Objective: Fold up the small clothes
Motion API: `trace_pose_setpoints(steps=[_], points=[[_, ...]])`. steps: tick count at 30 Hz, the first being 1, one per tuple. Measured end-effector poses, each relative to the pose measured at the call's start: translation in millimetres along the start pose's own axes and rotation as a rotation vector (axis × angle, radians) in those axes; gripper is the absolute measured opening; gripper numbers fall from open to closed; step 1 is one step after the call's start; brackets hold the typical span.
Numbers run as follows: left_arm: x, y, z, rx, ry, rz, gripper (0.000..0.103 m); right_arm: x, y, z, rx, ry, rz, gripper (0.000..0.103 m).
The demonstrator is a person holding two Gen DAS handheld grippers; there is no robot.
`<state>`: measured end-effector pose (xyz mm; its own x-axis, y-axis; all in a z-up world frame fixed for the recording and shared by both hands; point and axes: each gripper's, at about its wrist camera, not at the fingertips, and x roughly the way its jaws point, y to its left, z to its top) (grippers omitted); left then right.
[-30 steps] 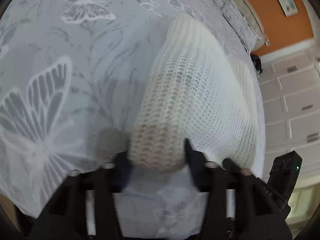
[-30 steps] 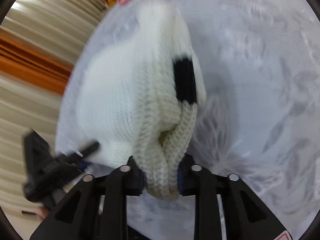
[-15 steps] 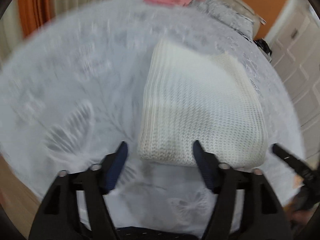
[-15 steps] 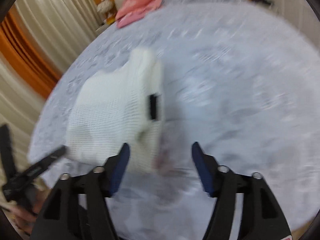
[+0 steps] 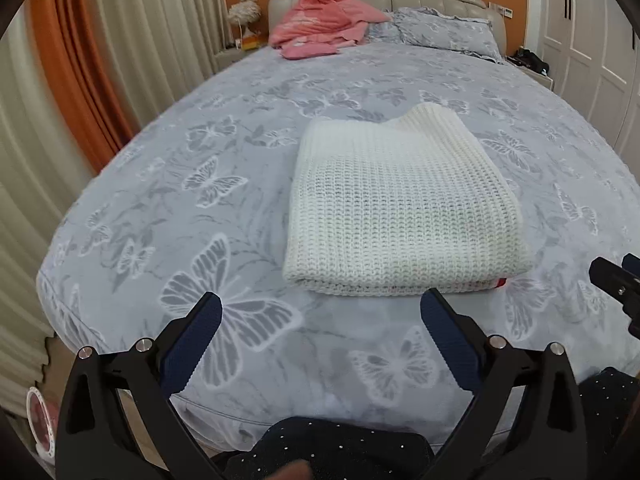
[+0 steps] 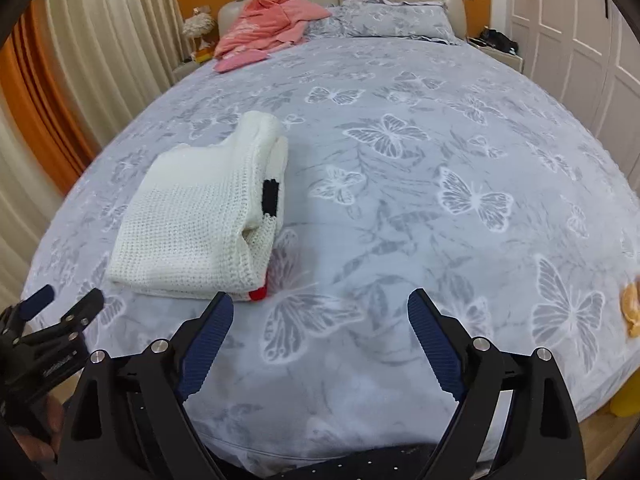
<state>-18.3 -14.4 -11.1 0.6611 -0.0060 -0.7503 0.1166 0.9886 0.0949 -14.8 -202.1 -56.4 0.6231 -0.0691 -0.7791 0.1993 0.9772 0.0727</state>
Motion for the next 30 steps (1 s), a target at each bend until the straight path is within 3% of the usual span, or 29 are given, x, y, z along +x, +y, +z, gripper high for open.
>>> trace_pose_setpoints(steps=[18,30], points=[[-33,14,-4,-0.051,-0.070,0.027,0.097,-21,43,-11,-0.208,-0.089,-0.108,0.087],[-46,17,-3,-0.061,-0.115,0.022,0.096,-20,43,-13,-0.184,-0.079,-0.104,0.087]])
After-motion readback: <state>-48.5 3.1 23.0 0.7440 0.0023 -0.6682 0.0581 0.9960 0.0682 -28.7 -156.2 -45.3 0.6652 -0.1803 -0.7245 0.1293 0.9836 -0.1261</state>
